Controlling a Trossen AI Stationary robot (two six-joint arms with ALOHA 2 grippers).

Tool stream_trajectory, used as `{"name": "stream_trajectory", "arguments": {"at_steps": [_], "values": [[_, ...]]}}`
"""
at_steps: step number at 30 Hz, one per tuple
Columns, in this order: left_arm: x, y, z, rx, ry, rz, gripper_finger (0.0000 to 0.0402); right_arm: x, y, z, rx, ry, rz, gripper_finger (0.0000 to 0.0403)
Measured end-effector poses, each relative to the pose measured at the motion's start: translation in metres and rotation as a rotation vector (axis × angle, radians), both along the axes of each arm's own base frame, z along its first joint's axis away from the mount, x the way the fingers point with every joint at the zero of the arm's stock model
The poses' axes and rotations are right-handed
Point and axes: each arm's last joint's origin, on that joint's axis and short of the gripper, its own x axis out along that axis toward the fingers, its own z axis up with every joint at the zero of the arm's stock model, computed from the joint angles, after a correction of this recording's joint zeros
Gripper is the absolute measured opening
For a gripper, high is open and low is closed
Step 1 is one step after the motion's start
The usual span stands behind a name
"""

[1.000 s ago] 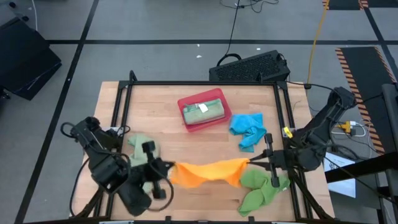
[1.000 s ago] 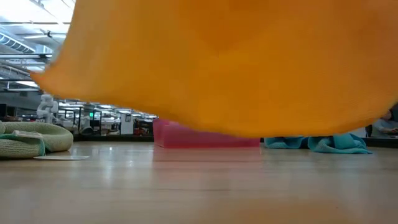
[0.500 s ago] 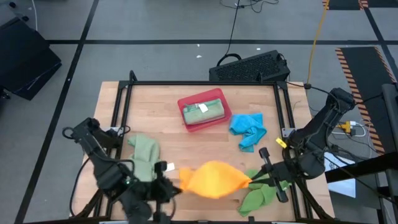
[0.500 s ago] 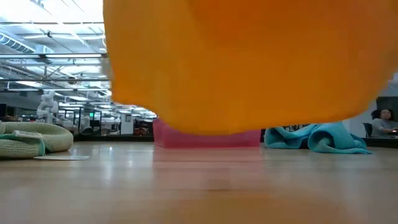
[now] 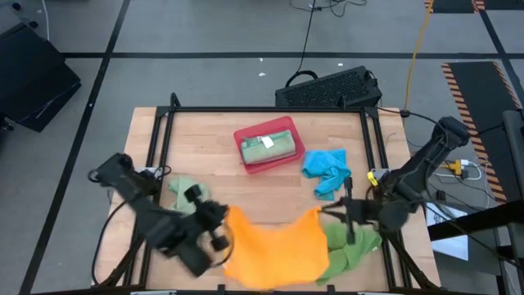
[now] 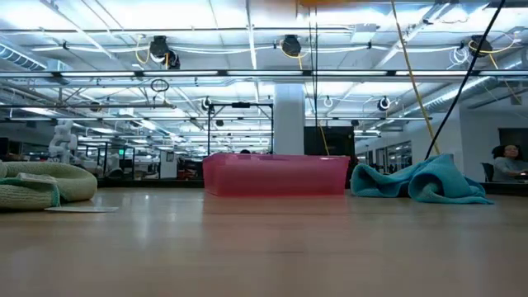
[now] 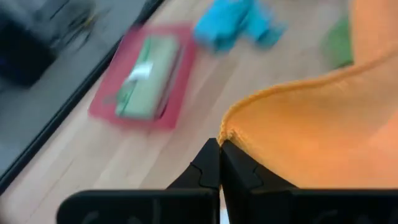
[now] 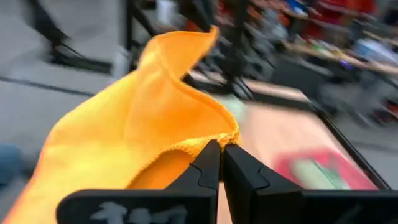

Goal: Fold microfiber towels
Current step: Fold the yellow microfiber cloth

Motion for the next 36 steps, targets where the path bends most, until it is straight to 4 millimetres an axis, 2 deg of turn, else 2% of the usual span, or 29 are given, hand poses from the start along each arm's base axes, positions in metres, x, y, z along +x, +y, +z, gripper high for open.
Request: {"name": "stream_trajectory", "arguments": {"at_steps": [3, 8, 13, 17, 22, 28, 31, 36], "values": [[0.012, 0.017, -0.028, -0.028, 0.111, 0.070, 0.0005, 0.005, -0.016, -0.029, -0.006, 0.052, -0.095, 0.0004], [0.031, 0.044, -0.075, -0.070, 0.188, 0.156, 0.0005, 0.009, -0.048, -0.078, -0.043, 0.155, -0.245, 0.0004], [0.036, 0.060, -0.102, -0.096, 0.232, 0.185, 0.0009, 0.010, -0.071, -0.108, -0.022, 0.177, -0.260, 0.0004], [0.036, 0.067, -0.110, -0.096, 0.246, 0.211, 0.0008, 0.011, -0.084, -0.120, 0.010, 0.101, -0.225, 0.0004], [0.033, 0.070, -0.117, -0.095, 0.260, 0.236, 0.0010, 0.005, -0.100, -0.133, 0.015, 0.027, -0.272, 0.0004], [0.030, 0.072, -0.128, -0.069, 0.256, 0.248, 0.0021, 0.001, -0.103, -0.142, 0.093, 0.053, -0.219, 0.0006], [0.030, 0.077, -0.136, -0.026, 0.231, 0.262, 0.0018, 0.000, -0.104, -0.146, 0.118, 0.079, -0.246, 0.0026], [0.031, 0.090, -0.151, -0.011, 0.195, 0.318, 0.0004, -0.003, -0.107, -0.150, 0.098, 0.108, -0.327, 0.0090]]}}
